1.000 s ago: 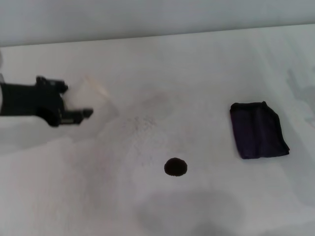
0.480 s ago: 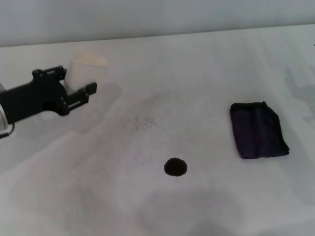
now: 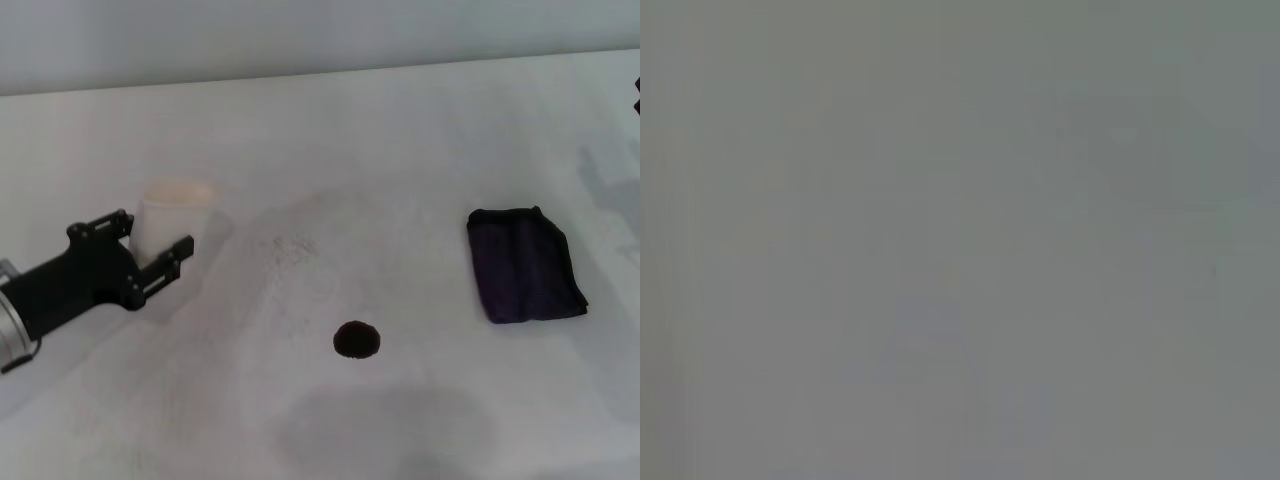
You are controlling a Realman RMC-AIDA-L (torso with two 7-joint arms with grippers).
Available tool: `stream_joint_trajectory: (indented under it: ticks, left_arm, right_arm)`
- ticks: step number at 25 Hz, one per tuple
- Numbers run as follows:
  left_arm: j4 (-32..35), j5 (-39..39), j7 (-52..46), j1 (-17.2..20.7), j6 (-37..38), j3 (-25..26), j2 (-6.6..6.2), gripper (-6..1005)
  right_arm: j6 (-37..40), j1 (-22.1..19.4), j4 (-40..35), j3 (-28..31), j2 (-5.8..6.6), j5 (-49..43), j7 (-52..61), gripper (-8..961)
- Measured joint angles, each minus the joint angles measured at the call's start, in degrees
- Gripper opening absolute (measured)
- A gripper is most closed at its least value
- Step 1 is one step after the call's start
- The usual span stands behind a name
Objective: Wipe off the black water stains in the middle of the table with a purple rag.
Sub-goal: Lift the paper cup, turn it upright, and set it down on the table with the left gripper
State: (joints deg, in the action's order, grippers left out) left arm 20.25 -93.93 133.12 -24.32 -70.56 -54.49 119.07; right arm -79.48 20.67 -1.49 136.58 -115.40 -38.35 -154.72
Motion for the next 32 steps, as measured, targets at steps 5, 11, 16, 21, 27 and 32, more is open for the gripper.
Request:
stream_joint_trajectory:
  ticks: [5, 11, 16, 21, 27, 32]
  left_arm:
    - [-4.4, -1.0, 3.4, -0.2, 0.6, -0.1, 0.02, 533]
    - [-7.0, -1.4, 5.2, 0.3, 2.0, -0.1, 0.02, 534]
    - [-7.7, -1.3, 6.5, 0.9, 3.7, -0.1, 0.1, 534]
    - [-9.1, -1.4, 9.1, 1.1, 3.9, -0.1, 0.16, 534]
    - [-9.5, -1.4, 11.1, 1.6, 4.2, -0.1, 0.29, 533]
    - [-9.4, -1.4, 11.3, 1.7, 4.2, -0.2, 0.29, 655]
  right_arm:
    - [0.9, 0.0, -0.1, -1.0, 0.0, 0.0, 0.0, 685]
    - [1.1, -0.2, -0.1, -1.7, 0.0, 0.0, 0.4, 681]
    - [1.1, 0.0, -0.1, -1.8, 0.0, -0.1, 0.4, 678]
    - [1.2, -0.1, -0.1, -1.8, 0.0, -0.1, 0.4, 675]
    - [1.9, -0.3, -0.1, -1.8, 0.0, -0.1, 0.4, 672]
    - [2.4, -0.4, -0.1, -1.8, 0.0, -0.1, 0.1, 669]
